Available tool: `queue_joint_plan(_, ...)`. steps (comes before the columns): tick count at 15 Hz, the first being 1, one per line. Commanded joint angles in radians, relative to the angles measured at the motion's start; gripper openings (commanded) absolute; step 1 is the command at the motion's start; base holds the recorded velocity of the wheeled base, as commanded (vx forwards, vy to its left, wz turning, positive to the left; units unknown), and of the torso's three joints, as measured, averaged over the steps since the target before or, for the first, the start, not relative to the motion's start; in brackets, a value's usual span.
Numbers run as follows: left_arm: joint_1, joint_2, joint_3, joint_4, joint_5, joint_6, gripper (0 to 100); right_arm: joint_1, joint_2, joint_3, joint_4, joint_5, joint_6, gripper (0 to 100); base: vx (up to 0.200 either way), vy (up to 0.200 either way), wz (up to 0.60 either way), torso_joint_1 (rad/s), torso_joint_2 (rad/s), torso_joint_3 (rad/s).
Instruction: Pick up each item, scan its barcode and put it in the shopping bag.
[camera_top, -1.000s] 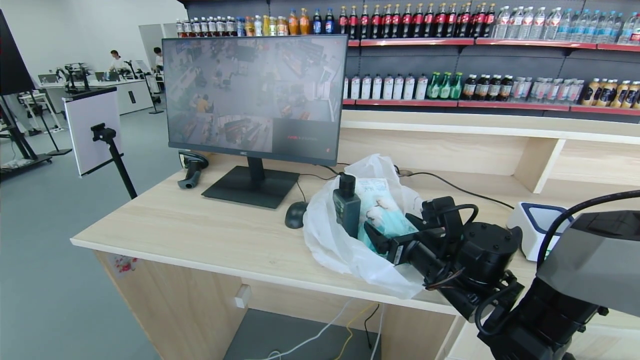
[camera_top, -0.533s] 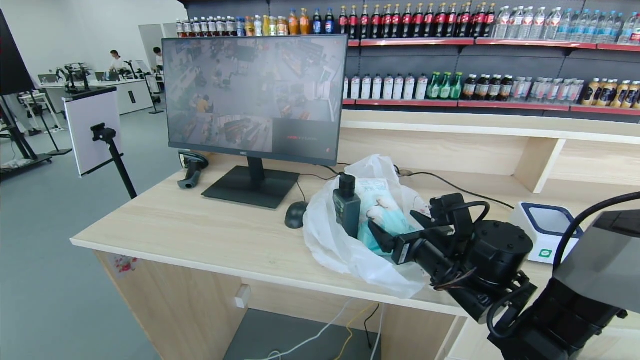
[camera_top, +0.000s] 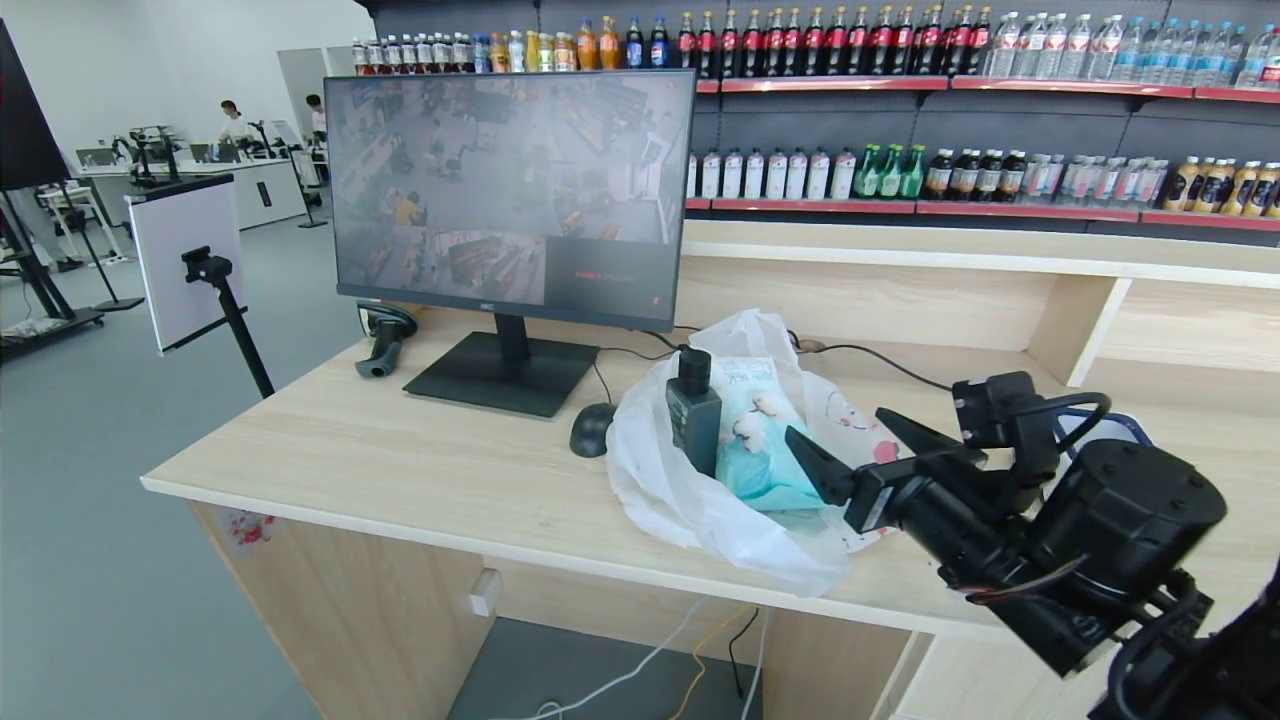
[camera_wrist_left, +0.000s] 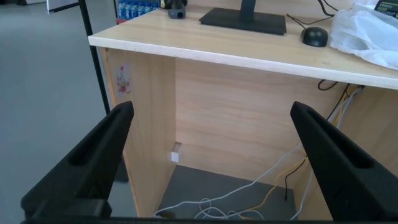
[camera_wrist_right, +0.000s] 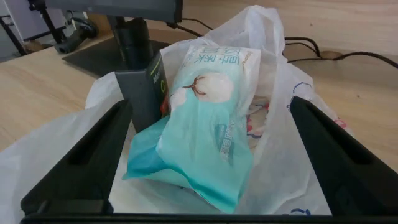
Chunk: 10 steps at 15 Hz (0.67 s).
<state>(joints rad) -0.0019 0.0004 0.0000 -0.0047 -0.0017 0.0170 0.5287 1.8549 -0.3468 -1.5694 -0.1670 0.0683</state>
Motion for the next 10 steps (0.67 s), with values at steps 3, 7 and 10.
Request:
queue_joint_plan(3,0.000,0.000,0.000,0.000,0.000,0.000,100,-0.173,-0.284,0.051,-0.001,0.001,-0.007,100,0.000,0.000,0.00,0.000,0.00,0.000)
queue_joint_plan(7,0.000,0.000,0.000,0.002,0.000,0.000,100,-0.354,-0.533,0.212,-0.001,0.007,-0.097,100,0.000,0.000,0.00,0.000,0.00,0.000)
queue_joint_plan(10,0.002,0.000,0.000,0.002,0.000,0.001,100,-0.690,-0.723,0.347,-0.001,0.035,-0.050,100,0.000,0.000,0.00,0.000,0.00,0.000)
